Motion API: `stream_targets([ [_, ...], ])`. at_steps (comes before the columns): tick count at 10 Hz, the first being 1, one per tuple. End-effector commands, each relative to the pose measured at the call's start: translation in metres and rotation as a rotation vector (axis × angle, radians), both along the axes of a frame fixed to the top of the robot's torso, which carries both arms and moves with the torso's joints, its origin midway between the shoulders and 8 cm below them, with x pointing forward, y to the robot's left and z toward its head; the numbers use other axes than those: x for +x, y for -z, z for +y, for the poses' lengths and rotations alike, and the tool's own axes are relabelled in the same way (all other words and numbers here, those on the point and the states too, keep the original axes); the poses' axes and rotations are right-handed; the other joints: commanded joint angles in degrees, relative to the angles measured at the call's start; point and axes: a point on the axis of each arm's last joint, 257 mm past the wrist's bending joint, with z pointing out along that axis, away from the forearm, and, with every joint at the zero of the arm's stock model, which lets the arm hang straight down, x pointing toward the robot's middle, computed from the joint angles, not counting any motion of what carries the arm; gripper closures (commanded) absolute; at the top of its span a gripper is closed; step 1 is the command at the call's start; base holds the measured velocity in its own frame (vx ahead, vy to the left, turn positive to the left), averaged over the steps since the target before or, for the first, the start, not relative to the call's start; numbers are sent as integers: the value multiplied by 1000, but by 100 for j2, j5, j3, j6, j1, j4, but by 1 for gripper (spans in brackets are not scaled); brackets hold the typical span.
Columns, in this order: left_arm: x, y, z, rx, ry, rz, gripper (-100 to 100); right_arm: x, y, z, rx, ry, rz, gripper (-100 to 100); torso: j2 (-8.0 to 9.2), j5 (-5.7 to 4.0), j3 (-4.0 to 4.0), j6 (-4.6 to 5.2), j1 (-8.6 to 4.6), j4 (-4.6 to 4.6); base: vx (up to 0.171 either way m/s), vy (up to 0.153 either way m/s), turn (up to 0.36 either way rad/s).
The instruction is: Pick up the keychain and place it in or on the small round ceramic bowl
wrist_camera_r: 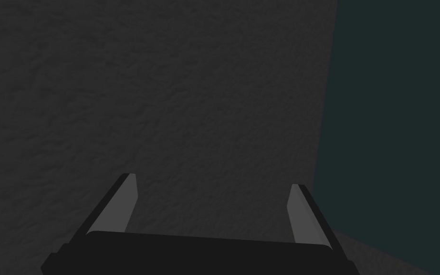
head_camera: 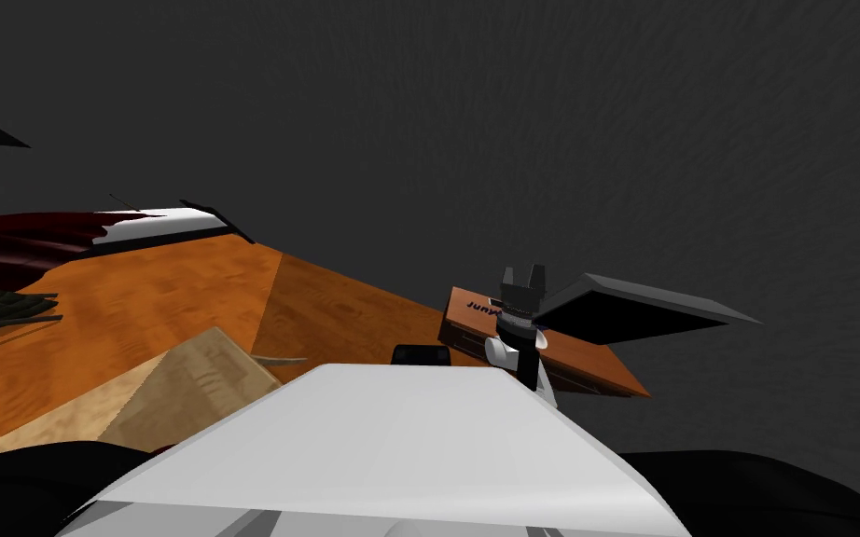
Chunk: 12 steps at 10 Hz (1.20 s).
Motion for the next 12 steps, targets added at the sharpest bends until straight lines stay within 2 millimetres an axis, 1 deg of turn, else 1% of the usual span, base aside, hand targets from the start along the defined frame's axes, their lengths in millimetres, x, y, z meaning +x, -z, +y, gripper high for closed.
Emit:
stream_targets([
  [1,-2,-14,-1,-1,-8,1,-100,0,0,0,0,0,0,0,0,0,0,0,0,0,-16,10,-34],
  [5,-1,-35,-6,-3,-13,4,-100,0,0,0,0,0,0,0,0,1,0,0,-1,0,-15,6,-28],
  [6,-1,-32,-4,-2,-11,3,-100,0,0,0,0,0,0,0,-1,0,0,0,-1,0,-6,3,-6],
  [7,-1,-33,-4,-3,-12,4,0,0,0,0,0,0,0,0,-3,1,-1,-1,-1,0,0,0,0],
  [12,-1,-33,-4,-3,-12,4,0,0,0,0,0,0,0,0,-6,1,-3,-1,-2,-1,0,0,0],
])
